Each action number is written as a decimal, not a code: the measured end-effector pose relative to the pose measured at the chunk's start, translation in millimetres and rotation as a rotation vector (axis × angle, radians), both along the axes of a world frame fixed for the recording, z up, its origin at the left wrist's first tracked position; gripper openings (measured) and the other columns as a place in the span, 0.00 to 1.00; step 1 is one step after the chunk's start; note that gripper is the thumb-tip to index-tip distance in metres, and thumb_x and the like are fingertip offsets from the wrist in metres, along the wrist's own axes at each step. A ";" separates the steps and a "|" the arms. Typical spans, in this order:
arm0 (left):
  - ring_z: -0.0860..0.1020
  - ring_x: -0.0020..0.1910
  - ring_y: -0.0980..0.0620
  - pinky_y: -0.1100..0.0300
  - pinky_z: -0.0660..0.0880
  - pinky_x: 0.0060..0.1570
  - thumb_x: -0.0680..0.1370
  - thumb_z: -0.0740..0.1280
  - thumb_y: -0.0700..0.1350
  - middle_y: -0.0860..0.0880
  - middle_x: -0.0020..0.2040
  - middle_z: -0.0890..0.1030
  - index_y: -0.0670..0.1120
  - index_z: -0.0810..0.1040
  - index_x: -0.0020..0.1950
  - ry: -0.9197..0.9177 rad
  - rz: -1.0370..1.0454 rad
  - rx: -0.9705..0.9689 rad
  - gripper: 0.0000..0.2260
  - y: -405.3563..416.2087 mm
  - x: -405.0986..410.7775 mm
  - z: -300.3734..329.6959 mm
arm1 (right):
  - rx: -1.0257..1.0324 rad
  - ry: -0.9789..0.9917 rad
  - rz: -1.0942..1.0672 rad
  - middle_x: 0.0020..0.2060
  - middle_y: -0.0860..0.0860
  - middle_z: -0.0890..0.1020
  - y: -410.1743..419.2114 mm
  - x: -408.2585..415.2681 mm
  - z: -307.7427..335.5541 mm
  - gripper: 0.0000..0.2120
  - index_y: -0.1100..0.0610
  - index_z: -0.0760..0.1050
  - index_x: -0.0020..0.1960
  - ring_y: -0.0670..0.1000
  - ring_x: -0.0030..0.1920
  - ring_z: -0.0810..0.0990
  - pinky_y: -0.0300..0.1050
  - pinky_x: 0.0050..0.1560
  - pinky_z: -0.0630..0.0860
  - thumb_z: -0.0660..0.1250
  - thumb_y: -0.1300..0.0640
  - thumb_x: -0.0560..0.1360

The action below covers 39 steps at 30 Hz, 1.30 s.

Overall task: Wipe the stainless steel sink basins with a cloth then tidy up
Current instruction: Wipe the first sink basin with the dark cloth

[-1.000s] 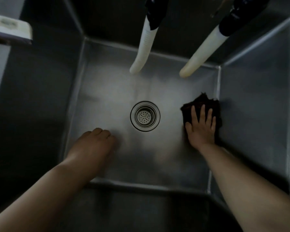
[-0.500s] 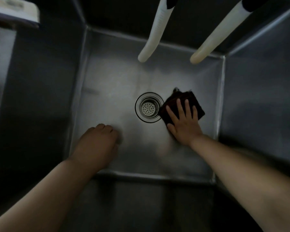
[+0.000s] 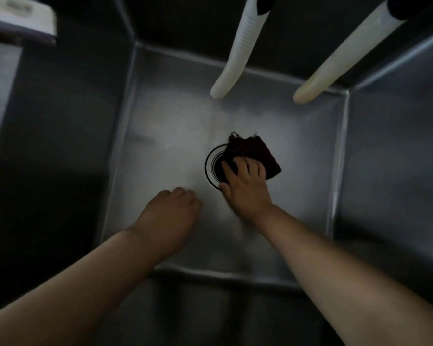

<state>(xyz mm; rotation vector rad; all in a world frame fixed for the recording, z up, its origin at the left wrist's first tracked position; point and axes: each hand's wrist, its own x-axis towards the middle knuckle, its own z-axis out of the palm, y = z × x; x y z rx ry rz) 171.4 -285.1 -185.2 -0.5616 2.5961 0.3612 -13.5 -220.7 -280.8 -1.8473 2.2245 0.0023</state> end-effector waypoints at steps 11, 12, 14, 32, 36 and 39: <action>0.39 0.76 0.42 0.41 0.42 0.73 0.81 0.54 0.48 0.43 0.77 0.37 0.50 0.41 0.78 -0.205 0.074 -0.038 0.29 -16.6 -43.9 -58.1 | 0.147 -0.047 0.033 0.53 0.59 0.78 -17.4 7.6 -1.4 0.17 0.65 0.77 0.57 0.59 0.58 0.71 0.49 0.58 0.62 0.58 0.53 0.79; 0.38 0.76 0.43 0.42 0.42 0.73 0.82 0.54 0.47 0.45 0.77 0.36 0.52 0.40 0.77 -0.197 0.102 -0.019 0.29 -16.8 -41.7 -60.6 | 0.171 -0.049 0.063 0.56 0.59 0.78 -19.6 6.8 -1.9 0.19 0.65 0.75 0.60 0.58 0.60 0.70 0.47 0.61 0.59 0.56 0.52 0.79; 0.37 0.76 0.45 0.44 0.42 0.74 0.82 0.53 0.46 0.47 0.77 0.35 0.54 0.39 0.77 -0.173 0.143 0.017 0.29 -18.2 -36.3 -64.7 | 0.194 -0.064 0.098 0.63 0.58 0.74 -18.8 3.6 -2.4 0.23 0.64 0.69 0.67 0.56 0.65 0.67 0.44 0.66 0.54 0.55 0.51 0.78; 0.43 0.76 0.42 0.45 0.50 0.72 0.80 0.57 0.49 0.44 0.77 0.36 0.53 0.44 0.78 -0.314 0.085 -0.021 0.30 -26.0 -59.7 -54.8 | 0.270 0.133 0.529 0.59 0.50 0.77 -34.3 -33.9 18.5 0.19 0.57 0.74 0.64 0.55 0.62 0.66 0.49 0.64 0.58 0.51 0.53 0.79; 0.42 0.76 0.42 0.44 0.48 0.72 0.81 0.56 0.50 0.44 0.77 0.35 0.54 0.44 0.77 -0.335 0.106 -0.007 0.29 -25.7 -60.8 -55.9 | 0.315 0.132 0.471 0.65 0.52 0.73 -29.6 -28.2 17.5 0.23 0.60 0.67 0.70 0.55 0.65 0.63 0.50 0.62 0.58 0.48 0.51 0.81; 0.42 0.76 0.42 0.44 0.48 0.72 0.81 0.56 0.50 0.45 0.77 0.35 0.55 0.45 0.77 -0.322 0.115 0.001 0.28 -25.1 -59.8 -56.2 | 0.334 0.088 0.384 0.62 0.52 0.75 -32.6 -20.8 15.1 0.21 0.59 0.71 0.67 0.55 0.64 0.63 0.50 0.60 0.55 0.52 0.52 0.79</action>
